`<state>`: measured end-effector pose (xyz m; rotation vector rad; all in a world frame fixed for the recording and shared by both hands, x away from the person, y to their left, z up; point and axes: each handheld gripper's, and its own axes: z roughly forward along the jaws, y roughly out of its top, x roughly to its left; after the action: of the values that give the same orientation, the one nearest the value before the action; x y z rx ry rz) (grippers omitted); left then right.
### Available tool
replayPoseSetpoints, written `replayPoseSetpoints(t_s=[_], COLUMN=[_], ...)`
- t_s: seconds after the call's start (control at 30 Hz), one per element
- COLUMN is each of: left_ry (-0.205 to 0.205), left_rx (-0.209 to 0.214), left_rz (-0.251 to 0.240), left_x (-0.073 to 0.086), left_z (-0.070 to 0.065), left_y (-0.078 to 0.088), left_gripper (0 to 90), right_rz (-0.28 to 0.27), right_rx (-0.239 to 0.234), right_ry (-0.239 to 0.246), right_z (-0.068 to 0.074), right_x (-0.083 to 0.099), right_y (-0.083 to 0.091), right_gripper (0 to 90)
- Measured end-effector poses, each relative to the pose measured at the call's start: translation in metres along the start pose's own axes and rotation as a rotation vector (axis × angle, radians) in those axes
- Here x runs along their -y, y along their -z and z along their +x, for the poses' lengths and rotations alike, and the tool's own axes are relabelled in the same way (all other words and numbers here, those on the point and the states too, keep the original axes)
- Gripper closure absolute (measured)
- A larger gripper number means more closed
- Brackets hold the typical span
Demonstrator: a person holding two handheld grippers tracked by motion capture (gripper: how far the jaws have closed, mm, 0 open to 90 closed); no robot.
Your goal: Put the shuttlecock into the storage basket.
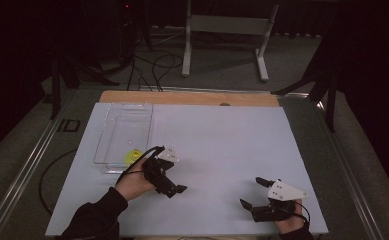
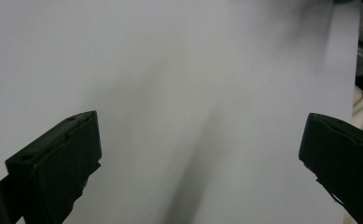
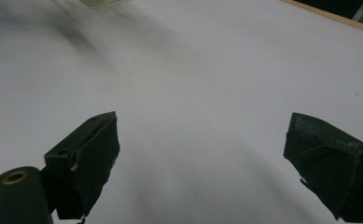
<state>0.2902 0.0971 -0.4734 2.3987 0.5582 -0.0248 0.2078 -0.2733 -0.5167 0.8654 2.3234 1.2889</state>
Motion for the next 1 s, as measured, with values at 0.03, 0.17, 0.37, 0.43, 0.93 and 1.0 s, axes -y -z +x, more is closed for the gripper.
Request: replayPoseSetpoints(t_s=[0.03,0.17,0.37,0.43,0.93,1.0], left_ry=[-0.005,0.009,0.034,0.04,0.087,0.094], left_rx=[-0.002,-0.005,-0.009,-0.015,-0.057,-0.06], left_rz=[0.008,-0.003,-0.025,-0.028,-0.089,-0.096], left_x=[0.003,0.016,0.036,0.042,0.077,0.08], left_z=[-0.001,-0.007,-0.011,-0.013,-0.018,-0.018], left_y=[0.0,0.003,0.011,0.013,0.028,0.029], left_gripper=[0.0,0.0,0.0,0.0,0.0,0.0], right_rz=[0.001,-0.001,-0.002,-0.001,0.0,0.0], right_rx=[0.001,0.002,0.003,0.004,0.006,0.005], right_ry=[0.005,0.008,0.009,0.009,0.01,0.011], right_z=[0.0,0.0,0.0,0.0,0.001,0.0], right_x=[0.0,-0.001,-0.001,-0.001,-0.001,-0.001], right_y=[0.0,0.0,0.001,0.0,0.001,0.001], right_gripper=[10.4,10.4,10.4,10.4,10.4,10.4])
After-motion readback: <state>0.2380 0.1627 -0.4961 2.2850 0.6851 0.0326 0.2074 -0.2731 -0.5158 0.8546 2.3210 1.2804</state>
